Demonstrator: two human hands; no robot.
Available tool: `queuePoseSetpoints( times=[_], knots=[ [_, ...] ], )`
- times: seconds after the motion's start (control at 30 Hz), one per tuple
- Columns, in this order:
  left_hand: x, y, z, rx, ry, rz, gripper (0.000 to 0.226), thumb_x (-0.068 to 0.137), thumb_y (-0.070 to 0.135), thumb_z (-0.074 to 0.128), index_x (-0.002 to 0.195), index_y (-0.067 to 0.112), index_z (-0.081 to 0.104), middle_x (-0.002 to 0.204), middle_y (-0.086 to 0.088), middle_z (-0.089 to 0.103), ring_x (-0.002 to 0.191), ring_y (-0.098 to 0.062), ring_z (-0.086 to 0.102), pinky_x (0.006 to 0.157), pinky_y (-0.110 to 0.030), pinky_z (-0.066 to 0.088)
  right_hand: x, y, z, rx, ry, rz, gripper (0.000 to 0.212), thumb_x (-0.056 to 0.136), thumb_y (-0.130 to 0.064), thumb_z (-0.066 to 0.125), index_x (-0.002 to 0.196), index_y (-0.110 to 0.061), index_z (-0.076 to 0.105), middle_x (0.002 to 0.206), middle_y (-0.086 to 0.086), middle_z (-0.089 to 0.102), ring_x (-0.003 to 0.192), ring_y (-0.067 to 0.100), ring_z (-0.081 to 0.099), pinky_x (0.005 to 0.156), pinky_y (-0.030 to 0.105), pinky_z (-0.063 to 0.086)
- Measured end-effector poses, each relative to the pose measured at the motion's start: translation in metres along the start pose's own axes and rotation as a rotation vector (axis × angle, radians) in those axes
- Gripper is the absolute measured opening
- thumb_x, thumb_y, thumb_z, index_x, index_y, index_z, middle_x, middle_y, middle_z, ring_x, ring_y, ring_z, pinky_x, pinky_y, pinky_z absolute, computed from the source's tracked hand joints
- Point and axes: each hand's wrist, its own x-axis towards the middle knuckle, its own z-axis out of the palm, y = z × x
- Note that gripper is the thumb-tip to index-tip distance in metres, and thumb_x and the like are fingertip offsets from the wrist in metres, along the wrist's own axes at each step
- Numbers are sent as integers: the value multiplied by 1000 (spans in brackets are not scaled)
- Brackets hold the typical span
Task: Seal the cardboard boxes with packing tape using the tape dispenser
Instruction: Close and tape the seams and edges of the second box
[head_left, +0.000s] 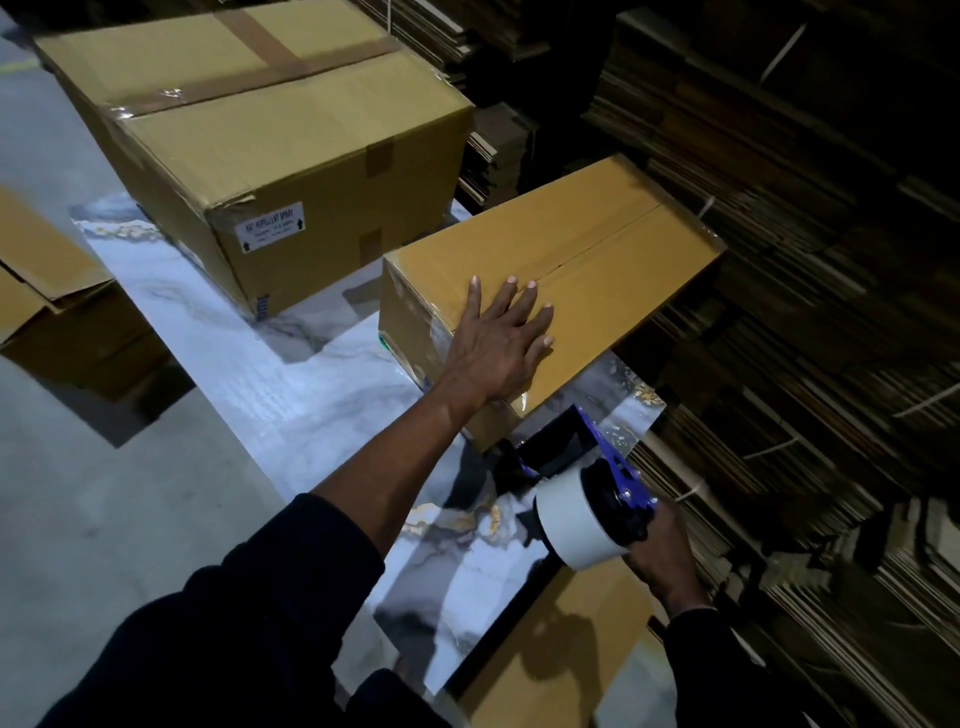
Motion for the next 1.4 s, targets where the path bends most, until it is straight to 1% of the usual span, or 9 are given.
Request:
queuePoseSetpoints(
  times=[0.17,0.3,0.43,0.6,0.77,0.97,1.13,1.27,1.4],
  knots=[
    [-1,0,-2,25,4,3,57,111,50,16,162,28,29,173,-5,17,160,-30,8,122,-68,1,2,15,-9,-29,1,-2,4,73,-6,67,74,-8,63,67,14,66,68,17,55,62,33,44],
    [0,4,-4,50,-27,2,57,111,52,17,163,29,24,174,-6,13,161,-32,3,122,-69,-1,16,7,-3,-68,-27,-12,31,83,4,65,63,-18,54,60,3,56,59,13,47,56,31,35],
    [4,13,-6,76,-79,21,58,111,51,17,164,27,19,174,-7,7,160,-37,-4,122,-70,-5,37,7,4,-106,-40,-79,26,85,4,68,66,-11,57,63,5,58,61,14,49,55,28,37],
    [0,21,1,26,-22,50,58,111,48,13,162,24,28,172,-9,17,160,-37,4,124,-67,1,62,19,10,-160,-33,-178,19,82,9,70,76,-8,64,74,7,65,69,20,62,58,11,42],
    [-6,25,1,7,54,7,58,110,44,13,159,24,37,170,-5,28,159,-32,15,125,-63,10,80,36,16,-167,-22,-82,18,85,4,61,79,-13,66,83,12,67,76,25,64,65,32,50],
    [-4,25,8,19,65,-43,58,111,41,16,161,20,35,170,-2,29,159,-29,16,126,-59,9,87,49,26,-141,20,-54,28,82,-2,56,76,-30,57,95,17,65,85,21,58,74,28,45],
    [-3,24,10,29,50,-23,60,111,41,14,163,15,29,171,-4,25,160,-28,14,128,-54,9,80,42,29,-181,77,-125,23,85,-3,55,80,-26,57,89,10,63,91,29,60,74,36,49],
    [-2,22,9,32,24,-14,62,110,42,11,163,14,26,171,-4,23,160,-27,13,129,-51,8,73,23,26,-314,173,-251,16,82,6,67,80,-9,61,81,-8,51,87,30,53,72,35,41],
    [5,19,9,26,6,-10,63,110,41,10,163,13,28,170,-5,27,159,-28,17,129,-49,11,77,11,20,-411,270,-347,17,76,10,64,78,-6,62,77,6,60,78,26,53,78,37,37]
  ],
)
